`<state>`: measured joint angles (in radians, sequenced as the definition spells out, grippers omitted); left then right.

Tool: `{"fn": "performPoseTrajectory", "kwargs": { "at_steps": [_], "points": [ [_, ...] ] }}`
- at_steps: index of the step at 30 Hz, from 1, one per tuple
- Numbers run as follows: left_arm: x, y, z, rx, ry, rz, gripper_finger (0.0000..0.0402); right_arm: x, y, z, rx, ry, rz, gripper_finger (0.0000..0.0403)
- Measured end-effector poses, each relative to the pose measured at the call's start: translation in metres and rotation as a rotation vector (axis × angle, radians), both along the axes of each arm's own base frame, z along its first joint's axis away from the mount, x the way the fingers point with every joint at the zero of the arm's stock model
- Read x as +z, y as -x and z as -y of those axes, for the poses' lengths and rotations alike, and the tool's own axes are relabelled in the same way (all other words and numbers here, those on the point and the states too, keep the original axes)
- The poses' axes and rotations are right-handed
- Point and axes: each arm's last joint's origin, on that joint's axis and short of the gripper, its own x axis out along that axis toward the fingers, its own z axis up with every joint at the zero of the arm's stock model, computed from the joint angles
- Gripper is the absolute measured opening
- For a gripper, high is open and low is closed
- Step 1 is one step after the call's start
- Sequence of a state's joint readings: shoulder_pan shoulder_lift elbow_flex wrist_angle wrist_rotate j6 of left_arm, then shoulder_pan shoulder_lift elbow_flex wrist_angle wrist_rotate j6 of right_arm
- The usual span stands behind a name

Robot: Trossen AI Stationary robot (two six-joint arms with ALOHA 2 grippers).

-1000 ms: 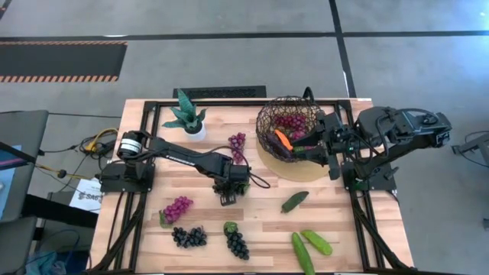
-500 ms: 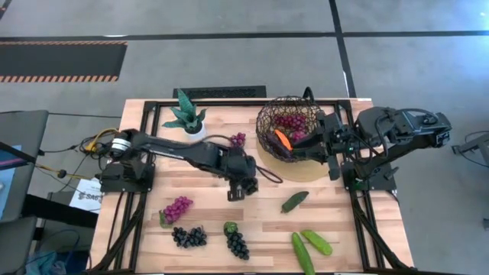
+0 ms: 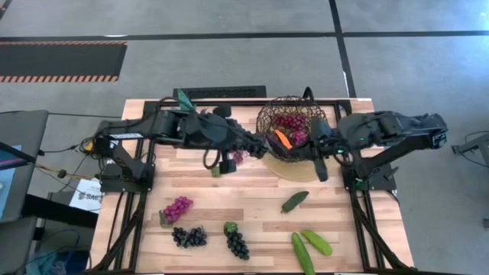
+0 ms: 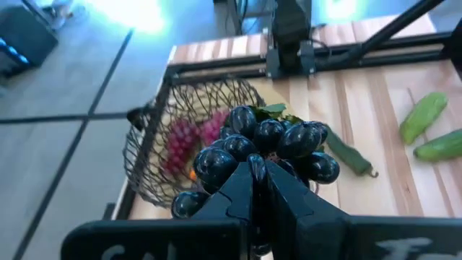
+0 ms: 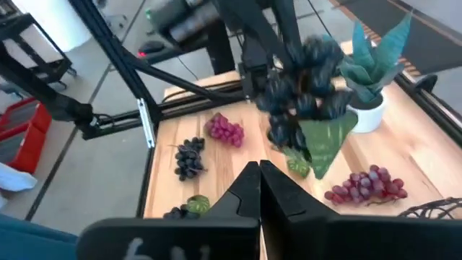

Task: Build produce basket
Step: Put the black grapes into the black wire basket

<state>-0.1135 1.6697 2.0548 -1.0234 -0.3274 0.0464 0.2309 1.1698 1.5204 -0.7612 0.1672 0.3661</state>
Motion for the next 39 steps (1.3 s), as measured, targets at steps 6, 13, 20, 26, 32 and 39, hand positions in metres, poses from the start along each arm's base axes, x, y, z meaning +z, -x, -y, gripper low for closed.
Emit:
{"fn": "performPoseTrajectory", "kwargs": {
  "at_steps": [6,13,20,26,32,39],
  "points": [
    [0.008,0.007,-0.007,0.011,-0.011,-0.01,0.0,-0.016,-0.035,0.0,0.027,-0.055,-0.058,0.0013],
    [0.004,0.01,-0.01,0.019,-0.017,-0.058,0.0,-0.012,-0.058,0.006,0.029,0.032,-0.062,0.0028],
    [0.003,0.008,-0.01,0.002,-0.03,-0.066,0.0,0.008,-0.062,0.015,0.01,0.069,-0.017,0.0058],
    [0.003,0.008,-0.01,-0.001,-0.032,-0.068,0.0,-0.006,-0.083,0.024,-0.014,0.1,-0.101,0.0104],
    [0.002,0.008,-0.011,0.003,-0.032,-0.079,0.0,-0.02,-0.109,0.031,-0.015,0.149,-0.166,0.0168],
    [0.001,0.009,-0.011,0.006,-0.03,-0.092,0.0,-0.015,-0.127,0.032,0.013,0.2,-0.228,0.0232]
  ]
}}
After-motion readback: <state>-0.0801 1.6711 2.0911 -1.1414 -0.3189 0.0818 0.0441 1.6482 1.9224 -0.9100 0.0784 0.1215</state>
